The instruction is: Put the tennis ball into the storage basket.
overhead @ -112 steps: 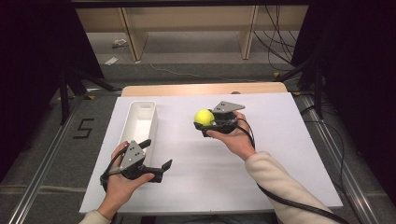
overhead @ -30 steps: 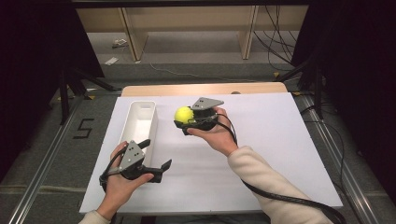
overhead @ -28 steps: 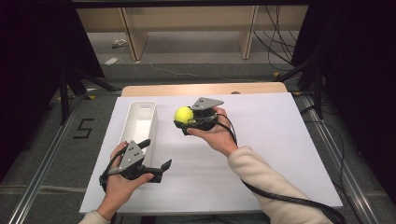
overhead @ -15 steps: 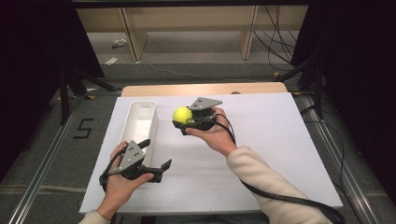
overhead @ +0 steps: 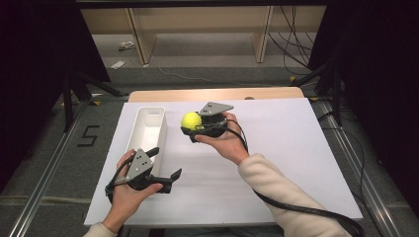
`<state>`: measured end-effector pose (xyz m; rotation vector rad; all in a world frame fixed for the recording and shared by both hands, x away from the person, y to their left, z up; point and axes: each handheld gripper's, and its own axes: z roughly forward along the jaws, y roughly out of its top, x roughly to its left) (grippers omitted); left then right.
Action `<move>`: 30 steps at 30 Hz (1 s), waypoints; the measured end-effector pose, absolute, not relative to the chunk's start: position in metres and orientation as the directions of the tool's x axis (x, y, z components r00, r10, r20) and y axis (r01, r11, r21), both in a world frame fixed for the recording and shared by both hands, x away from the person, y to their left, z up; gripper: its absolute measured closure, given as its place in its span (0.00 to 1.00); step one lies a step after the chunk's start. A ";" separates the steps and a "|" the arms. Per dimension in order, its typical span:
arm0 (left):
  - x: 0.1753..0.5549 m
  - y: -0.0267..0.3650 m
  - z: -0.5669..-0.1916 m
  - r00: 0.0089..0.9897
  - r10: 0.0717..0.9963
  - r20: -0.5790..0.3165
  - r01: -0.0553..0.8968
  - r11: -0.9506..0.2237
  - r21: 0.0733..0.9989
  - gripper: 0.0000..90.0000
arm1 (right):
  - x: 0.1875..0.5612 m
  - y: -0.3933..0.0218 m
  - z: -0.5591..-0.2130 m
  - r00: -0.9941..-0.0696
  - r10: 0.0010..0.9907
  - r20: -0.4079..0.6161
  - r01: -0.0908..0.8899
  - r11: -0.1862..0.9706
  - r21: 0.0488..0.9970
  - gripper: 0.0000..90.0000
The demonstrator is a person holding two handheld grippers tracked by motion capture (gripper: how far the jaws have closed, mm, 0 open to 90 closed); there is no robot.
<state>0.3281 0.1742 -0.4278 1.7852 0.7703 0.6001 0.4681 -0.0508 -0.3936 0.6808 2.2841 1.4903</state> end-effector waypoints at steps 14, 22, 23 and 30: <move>0.328 0.174 -0.428 0.667 0.744 0.037 0.216 -0.240 0.946 0.01 | 0.468 -0.045 -0.392 -0.836 0.549 -0.017 0.206 0.343 0.916 0.30; 0.328 0.174 -0.428 0.667 0.744 0.036 0.216 -0.240 0.946 0.01 | 0.468 -0.042 -0.392 -0.838 0.545 -0.014 0.208 0.344 0.916 0.30; 0.328 0.174 -0.428 0.667 0.744 0.037 0.216 -0.241 0.946 0.01 | 0.468 -0.042 -0.392 -0.839 0.545 -0.014 0.208 0.344 0.916 0.30; 0.328 0.174 -0.428 0.669 0.742 0.036 0.213 -0.238 0.948 0.01 | 0.468 -0.039 -0.391 -0.841 0.541 -0.019 0.203 0.346 0.916 0.30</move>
